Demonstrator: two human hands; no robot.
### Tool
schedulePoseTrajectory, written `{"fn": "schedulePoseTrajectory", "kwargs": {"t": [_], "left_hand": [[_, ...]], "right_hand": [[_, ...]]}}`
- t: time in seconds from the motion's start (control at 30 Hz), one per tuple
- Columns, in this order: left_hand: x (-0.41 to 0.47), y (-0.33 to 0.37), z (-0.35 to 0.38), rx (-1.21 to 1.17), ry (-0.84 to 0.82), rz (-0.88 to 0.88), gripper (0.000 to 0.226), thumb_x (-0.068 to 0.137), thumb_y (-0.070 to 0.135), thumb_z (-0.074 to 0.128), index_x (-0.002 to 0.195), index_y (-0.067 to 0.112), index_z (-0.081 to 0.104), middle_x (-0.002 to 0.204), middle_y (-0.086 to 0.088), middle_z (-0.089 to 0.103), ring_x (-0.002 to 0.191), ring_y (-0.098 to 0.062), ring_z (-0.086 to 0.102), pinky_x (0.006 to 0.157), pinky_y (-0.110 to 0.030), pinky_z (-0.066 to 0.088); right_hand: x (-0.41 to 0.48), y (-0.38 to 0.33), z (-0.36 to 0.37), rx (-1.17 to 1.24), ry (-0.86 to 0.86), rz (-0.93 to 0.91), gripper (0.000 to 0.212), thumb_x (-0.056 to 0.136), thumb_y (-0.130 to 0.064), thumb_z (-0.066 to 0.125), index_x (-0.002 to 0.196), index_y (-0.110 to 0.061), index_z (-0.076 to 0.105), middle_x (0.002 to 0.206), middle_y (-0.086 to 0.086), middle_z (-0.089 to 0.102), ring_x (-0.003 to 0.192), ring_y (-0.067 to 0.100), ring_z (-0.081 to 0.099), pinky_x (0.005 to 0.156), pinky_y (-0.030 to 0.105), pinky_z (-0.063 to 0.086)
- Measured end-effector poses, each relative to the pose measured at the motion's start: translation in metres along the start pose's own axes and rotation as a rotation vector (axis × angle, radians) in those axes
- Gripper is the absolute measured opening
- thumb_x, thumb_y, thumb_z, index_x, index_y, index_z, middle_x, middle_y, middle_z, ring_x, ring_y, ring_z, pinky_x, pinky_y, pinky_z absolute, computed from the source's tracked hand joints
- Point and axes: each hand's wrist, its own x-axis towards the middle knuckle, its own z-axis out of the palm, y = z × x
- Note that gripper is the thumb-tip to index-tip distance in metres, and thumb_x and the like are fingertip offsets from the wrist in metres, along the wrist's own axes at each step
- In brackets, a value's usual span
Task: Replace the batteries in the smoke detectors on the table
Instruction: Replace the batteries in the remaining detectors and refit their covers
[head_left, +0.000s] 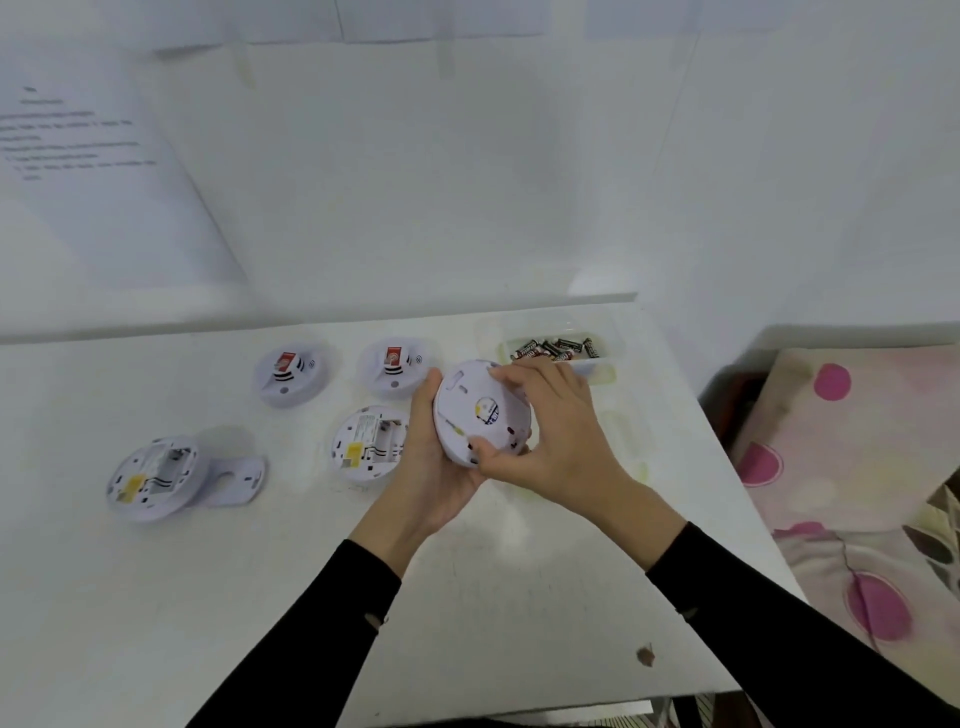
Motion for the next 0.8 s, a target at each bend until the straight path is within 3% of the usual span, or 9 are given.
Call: {"fn": "schedulePoseTrajectory", "kwargs": {"t": [0.13, 0.27, 0.37, 0.43, 0.5, 0.67, 0.8], "left_hand": [[-0.004, -0.006, 0.007, 0.000, 0.016, 0.012, 0.061, 0.088, 0.061, 0.043, 0.111, 0.014, 0.075, 0.123, -0.015, 0.067, 0.108, -0.027, 0.067, 0.088, -0.040, 0.056], [-0.008, -0.010, 0.006, 0.009, 0.014, 0.015, 0.060, 0.091, 0.061, 0.043, 0.116, 0.015, 0.072, 0.124, -0.015, 0.066, 0.111, -0.028, 0.065, 0.091, -0.040, 0.054], [-0.009, -0.010, 0.008, 0.051, 0.003, 0.033, 0.061, 0.091, 0.062, 0.044, 0.116, 0.015, 0.073, 0.127, -0.013, 0.066, 0.114, -0.027, 0.065, 0.102, -0.040, 0.043], [-0.009, -0.006, 0.006, 0.050, 0.012, 0.057, 0.063, 0.094, 0.062, 0.038, 0.114, 0.015, 0.074, 0.126, -0.014, 0.067, 0.113, -0.028, 0.066, 0.097, -0.042, 0.050], [-0.009, 0.000, -0.004, 0.016, 0.055, 0.105, 0.066, 0.093, 0.062, 0.034, 0.123, 0.014, 0.068, 0.129, -0.016, 0.064, 0.115, -0.031, 0.064, 0.095, -0.046, 0.052], [-0.011, 0.019, -0.033, -0.132, 0.179, 0.172, 0.072, 0.093, 0.062, 0.038, 0.141, 0.009, 0.051, 0.139, -0.021, 0.056, 0.112, -0.038, 0.062, 0.088, -0.042, 0.057], [-0.018, 0.021, -0.043, -0.190, 0.187, 0.146, 0.070, 0.093, 0.060, 0.039, 0.141, 0.009, 0.050, 0.139, -0.022, 0.055, 0.115, -0.040, 0.060, 0.090, -0.043, 0.057]], "right_hand": [[-0.001, 0.006, -0.008, 0.062, -0.072, -0.046, 0.065, 0.064, -0.046, 0.068, 0.117, -0.009, 0.058, 0.114, 0.001, 0.054, 0.107, 0.018, 0.051, 0.093, 0.039, 0.042], [0.001, 0.010, -0.019, 0.063, -0.162, -0.126, 0.066, 0.064, -0.044, 0.070, 0.118, -0.007, 0.057, 0.111, 0.004, 0.053, 0.105, 0.021, 0.051, 0.094, 0.039, 0.042], [0.002, 0.007, -0.025, 0.121, -0.130, -0.117, 0.066, 0.063, -0.040, 0.072, 0.117, -0.006, 0.055, 0.109, 0.000, 0.050, 0.102, 0.015, 0.048, 0.093, 0.034, 0.042], [0.000, 0.006, -0.030, 0.177, -0.066, -0.107, 0.062, 0.063, -0.035, 0.070, 0.115, -0.005, 0.054, 0.109, -0.002, 0.046, 0.099, 0.012, 0.045, 0.090, 0.026, 0.041], [-0.008, 0.006, -0.034, 0.207, -0.054, -0.093, 0.062, 0.063, -0.031, 0.069, 0.117, -0.005, 0.053, 0.113, 0.000, 0.047, 0.100, 0.012, 0.044, 0.091, 0.023, 0.039], [-0.060, 0.021, -0.008, 0.043, -0.354, -0.133, 0.067, 0.065, -0.040, 0.070, 0.125, -0.015, 0.055, 0.115, 0.002, 0.050, 0.108, 0.015, 0.045, 0.095, 0.027, 0.030], [-0.089, 0.026, 0.024, 0.030, -0.572, -0.100, 0.070, 0.070, -0.031, 0.074, 0.133, -0.010, 0.051, 0.121, 0.009, 0.052, 0.111, 0.021, 0.045, 0.100, 0.030, 0.035]]}}
